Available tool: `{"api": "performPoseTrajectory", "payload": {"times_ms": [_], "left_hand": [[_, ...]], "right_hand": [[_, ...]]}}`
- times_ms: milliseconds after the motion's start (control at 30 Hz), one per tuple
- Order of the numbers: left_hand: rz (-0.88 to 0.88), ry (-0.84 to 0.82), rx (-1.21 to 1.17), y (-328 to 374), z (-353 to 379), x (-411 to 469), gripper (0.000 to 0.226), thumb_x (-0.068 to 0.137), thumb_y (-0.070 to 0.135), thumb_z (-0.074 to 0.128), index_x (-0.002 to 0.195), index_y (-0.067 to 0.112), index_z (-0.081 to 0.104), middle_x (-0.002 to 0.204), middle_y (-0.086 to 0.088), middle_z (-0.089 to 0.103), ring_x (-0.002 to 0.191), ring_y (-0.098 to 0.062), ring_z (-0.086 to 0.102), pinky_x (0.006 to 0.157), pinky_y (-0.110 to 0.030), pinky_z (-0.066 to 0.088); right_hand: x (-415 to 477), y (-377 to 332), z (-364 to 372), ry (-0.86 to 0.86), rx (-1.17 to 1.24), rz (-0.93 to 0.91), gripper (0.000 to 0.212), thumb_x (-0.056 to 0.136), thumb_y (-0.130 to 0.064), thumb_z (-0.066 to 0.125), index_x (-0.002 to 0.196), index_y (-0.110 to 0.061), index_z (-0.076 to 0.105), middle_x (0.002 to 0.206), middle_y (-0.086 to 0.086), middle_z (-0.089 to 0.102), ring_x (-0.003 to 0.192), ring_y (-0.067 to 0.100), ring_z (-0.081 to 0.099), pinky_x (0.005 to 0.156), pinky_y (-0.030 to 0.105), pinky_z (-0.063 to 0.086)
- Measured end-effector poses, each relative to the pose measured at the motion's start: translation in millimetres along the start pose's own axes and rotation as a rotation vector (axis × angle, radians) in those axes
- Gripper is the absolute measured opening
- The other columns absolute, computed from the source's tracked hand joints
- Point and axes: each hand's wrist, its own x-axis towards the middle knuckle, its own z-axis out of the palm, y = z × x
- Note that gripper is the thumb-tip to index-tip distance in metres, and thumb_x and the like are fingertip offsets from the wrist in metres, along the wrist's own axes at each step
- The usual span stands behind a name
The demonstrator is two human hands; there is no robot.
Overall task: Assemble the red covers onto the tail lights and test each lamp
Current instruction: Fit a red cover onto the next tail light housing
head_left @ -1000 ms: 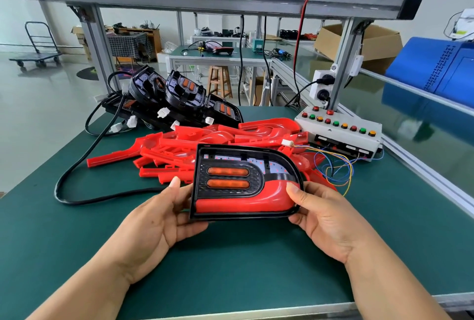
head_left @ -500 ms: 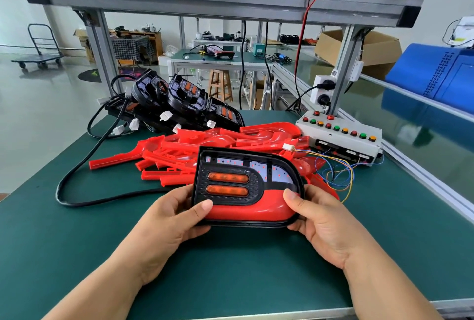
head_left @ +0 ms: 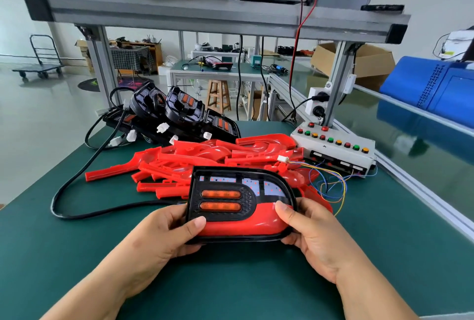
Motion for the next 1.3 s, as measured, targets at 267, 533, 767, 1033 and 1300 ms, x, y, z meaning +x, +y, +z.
{"api": "performPoseTrajectory", "payload": {"times_ms": [267,533,767,1033,1300], "left_hand": [[-0.047,-0.075,0.478,23,-32,3,0.044,0.074,0.069,0.066,0.105,0.039,0.072,0.086,0.008,0.069,0.075,-0.011,0.058,0.076,-0.03,0.049],[0.219,0.373,1.185,75,-72,97,0.023,0.092,0.029,0.063,0.113,0.029,0.071,0.112,0.009,0.07,0.102,-0.01,0.061,0.086,-0.025,0.041],[0.049,0.06,1.554,73,-75,147,0.049,0.086,0.048,0.065,0.133,0.046,0.051,0.123,0.005,0.043,0.118,-0.019,0.043,0.105,-0.041,0.033],[0.315,0.084,1.653,56,-72,148,0.04,0.083,0.052,0.066,0.122,0.046,0.061,0.132,0.014,0.036,0.119,-0.01,0.036,0.107,-0.032,0.026],[0.441,0.32,1.404,80,-76,138,0.028,0.082,0.039,0.072,0.11,0.039,0.068,0.109,0.022,0.055,0.103,-0.008,0.057,0.093,-0.033,0.048]], "right_hand": [[-5,12,10,0.176,-0.359,-0.197,0.016,0.077,-0.041,0.071,0.092,-0.045,0.071,0.09,-0.014,0.075,0.085,0.005,0.07,0.08,0.034,0.054],[0,13,12,0.271,-0.572,-0.209,0.037,0.075,-0.042,0.072,0.109,-0.028,0.07,0.107,-0.014,0.07,0.106,0.008,0.063,0.099,0.035,0.047],[1,13,9,0.237,-0.593,-0.183,0.031,0.076,-0.041,0.072,0.104,-0.03,0.072,0.103,-0.007,0.071,0.102,0.012,0.064,0.098,0.04,0.048],[0,10,9,0.224,-0.598,-0.202,0.022,0.077,-0.043,0.071,0.099,-0.038,0.071,0.104,-0.009,0.069,0.101,0.006,0.062,0.097,0.036,0.048],[1,12,7,0.207,-0.63,-0.186,0.031,0.078,-0.049,0.068,0.105,-0.036,0.07,0.106,-0.011,0.067,0.1,0.003,0.061,0.096,0.032,0.048]]}}
